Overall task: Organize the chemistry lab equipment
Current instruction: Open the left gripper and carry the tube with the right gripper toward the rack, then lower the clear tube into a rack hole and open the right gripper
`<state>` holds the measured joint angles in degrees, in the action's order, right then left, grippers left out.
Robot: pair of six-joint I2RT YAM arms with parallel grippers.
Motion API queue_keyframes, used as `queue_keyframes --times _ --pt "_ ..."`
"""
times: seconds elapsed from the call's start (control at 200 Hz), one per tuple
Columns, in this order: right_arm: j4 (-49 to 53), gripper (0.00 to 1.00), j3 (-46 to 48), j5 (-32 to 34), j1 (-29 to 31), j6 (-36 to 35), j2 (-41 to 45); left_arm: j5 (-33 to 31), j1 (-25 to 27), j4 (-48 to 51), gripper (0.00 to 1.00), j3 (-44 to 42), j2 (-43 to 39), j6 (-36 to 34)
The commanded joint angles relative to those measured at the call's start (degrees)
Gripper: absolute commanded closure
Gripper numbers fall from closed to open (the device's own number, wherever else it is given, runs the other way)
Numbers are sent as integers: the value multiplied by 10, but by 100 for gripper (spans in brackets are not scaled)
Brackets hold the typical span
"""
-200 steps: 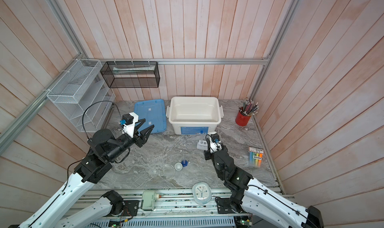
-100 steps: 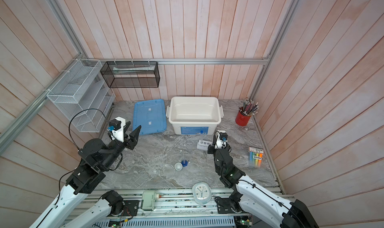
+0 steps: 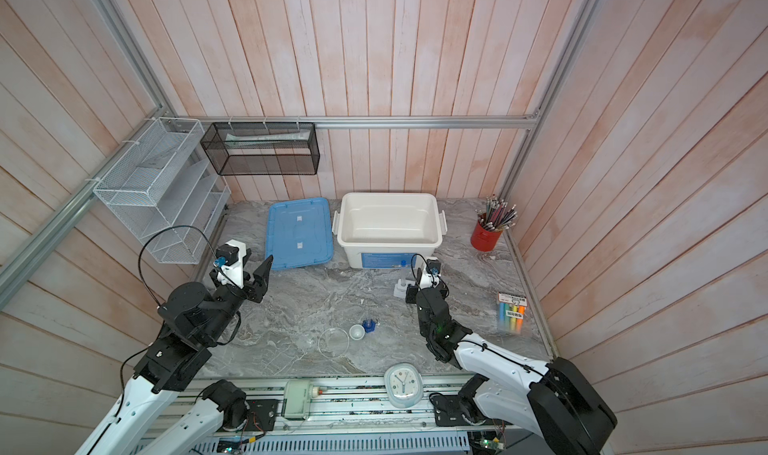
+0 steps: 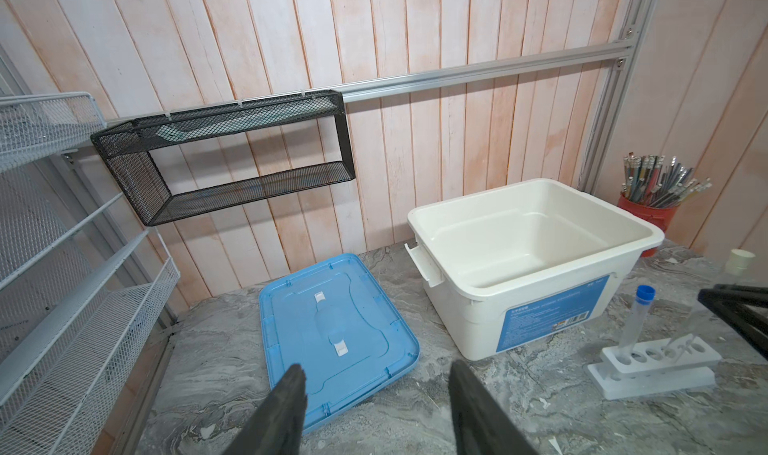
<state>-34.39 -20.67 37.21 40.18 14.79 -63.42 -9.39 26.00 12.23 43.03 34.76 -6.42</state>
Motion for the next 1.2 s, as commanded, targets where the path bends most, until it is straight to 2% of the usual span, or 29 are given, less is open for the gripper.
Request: queue_keyframes --times 0.0,0.41,1.195 --pt "-29 100 -16 11 -7 -3 -12 30 -12 0 43 -14 -5 3" --pt "-62 100 -7 13 -13 -12 -53 55 -35 -8 43 -22 4 11" --pt "-116 100 11 25 -15 -9 -124 66 -43 -5 43 -18 16 14"
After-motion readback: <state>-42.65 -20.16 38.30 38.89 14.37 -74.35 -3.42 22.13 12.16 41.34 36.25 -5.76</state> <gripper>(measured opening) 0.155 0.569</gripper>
